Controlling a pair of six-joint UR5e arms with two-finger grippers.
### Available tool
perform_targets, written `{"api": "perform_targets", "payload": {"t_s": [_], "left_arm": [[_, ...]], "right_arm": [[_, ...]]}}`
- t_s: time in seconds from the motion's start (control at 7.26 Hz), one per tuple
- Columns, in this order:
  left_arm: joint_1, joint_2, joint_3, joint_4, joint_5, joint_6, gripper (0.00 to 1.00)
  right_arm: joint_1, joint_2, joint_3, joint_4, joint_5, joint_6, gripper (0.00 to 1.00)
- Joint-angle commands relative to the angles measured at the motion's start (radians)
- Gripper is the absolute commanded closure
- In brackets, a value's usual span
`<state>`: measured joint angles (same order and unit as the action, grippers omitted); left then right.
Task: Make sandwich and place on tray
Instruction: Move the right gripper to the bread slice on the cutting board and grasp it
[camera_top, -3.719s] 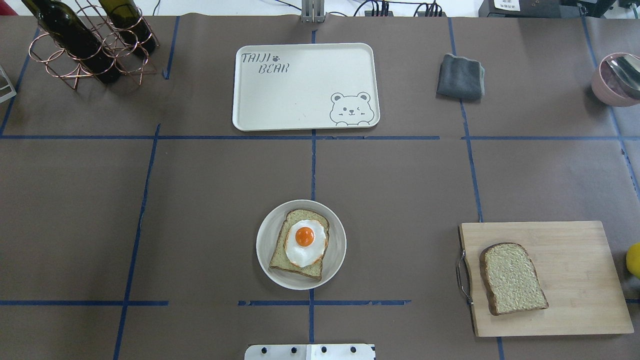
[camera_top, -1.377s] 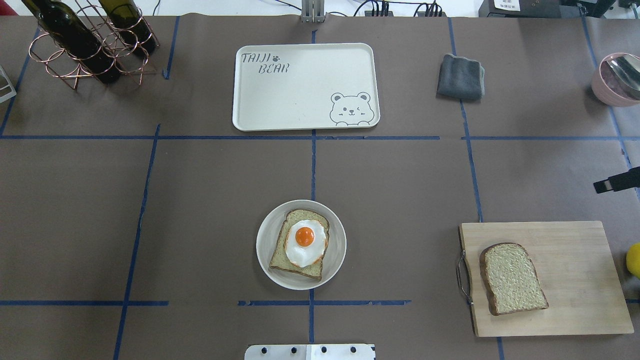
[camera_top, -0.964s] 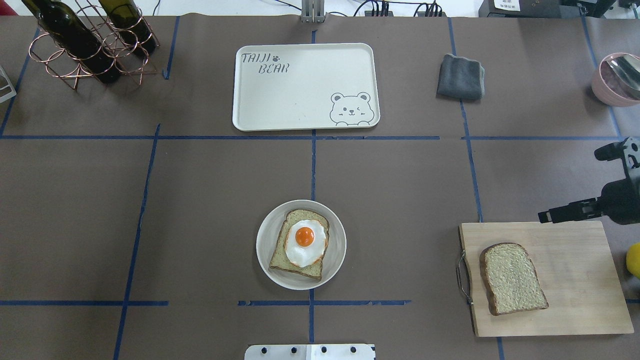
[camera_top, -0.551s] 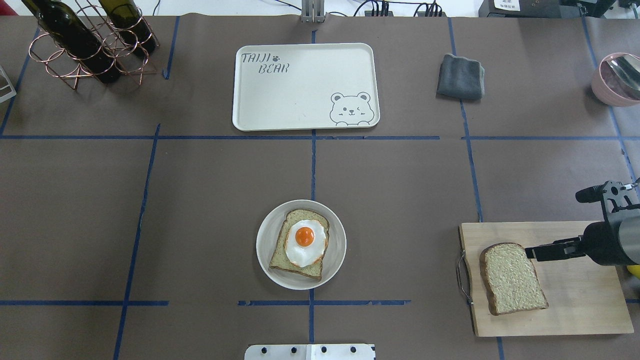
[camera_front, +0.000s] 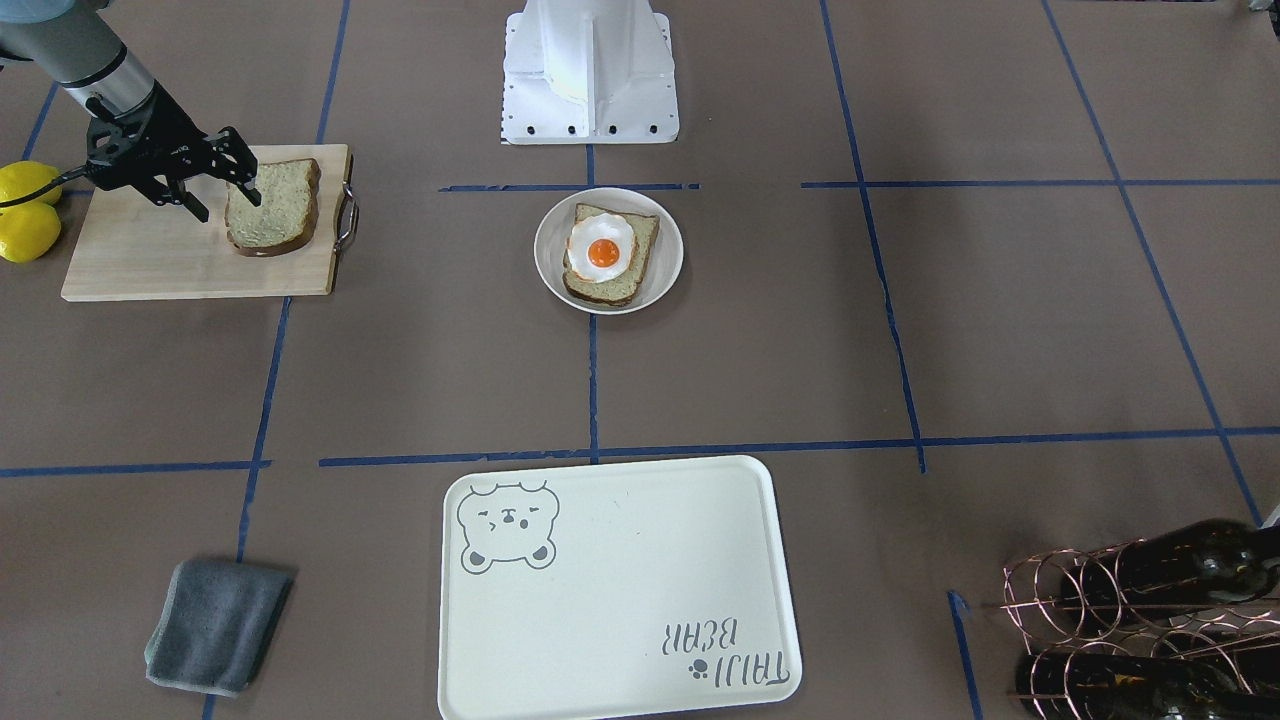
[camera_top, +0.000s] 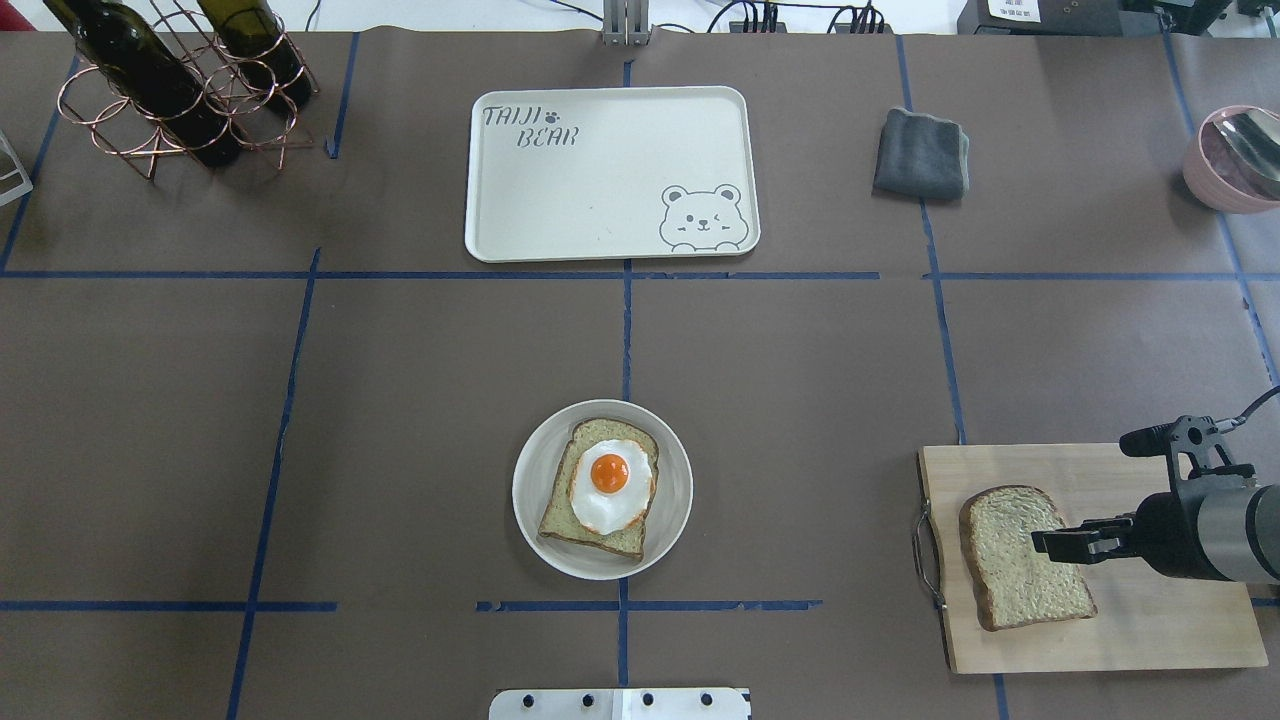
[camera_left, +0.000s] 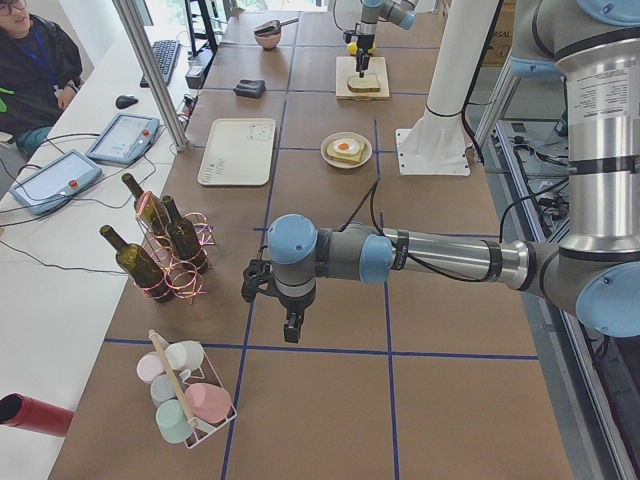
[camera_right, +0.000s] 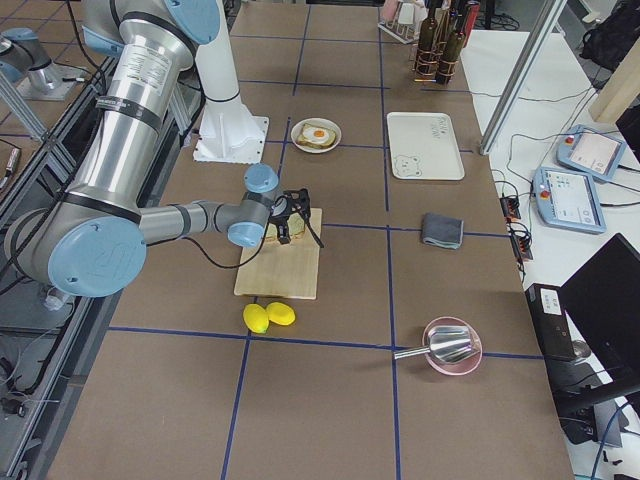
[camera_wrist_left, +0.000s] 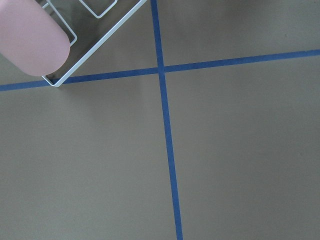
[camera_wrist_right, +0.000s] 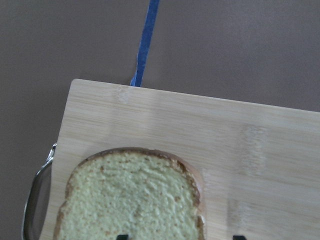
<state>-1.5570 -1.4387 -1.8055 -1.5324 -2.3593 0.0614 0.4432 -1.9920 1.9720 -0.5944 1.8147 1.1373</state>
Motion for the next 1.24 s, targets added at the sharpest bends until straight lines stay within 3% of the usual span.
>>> {"api": "perform_targets", "payload": {"t_s": [0.0,0.69,0.83,0.96,1.1], "left_arm": [[0.0,0.0,0.0,0.0,0.0,0.002,0.0],[0.0,-0.002,0.0,-0.002,0.0,0.0,0.0],[0.0,-0.002,0.0,0.0,0.0,0.0,0.0],[0.0,-0.002,0.0,0.0,0.0,0.0,0.0],[0.0,-0.002,0.0,0.0,0.0,0.0,0.0]], "right_arm": [[-0.003,-0.01,-0.005,0.002,0.0,0.001,0.34],[-0.023,-0.005,-0.013,0.002,0.003,0.001,0.41],[-0.03,-0.002,-0.013,0.002,0.003,0.001,0.57],[-0.037,-0.002,-0.013,0.002,0.003,0.001,0.82],[-0.037,-0.002,-0.012,0.002,0.005,0.001,1.0]]}}
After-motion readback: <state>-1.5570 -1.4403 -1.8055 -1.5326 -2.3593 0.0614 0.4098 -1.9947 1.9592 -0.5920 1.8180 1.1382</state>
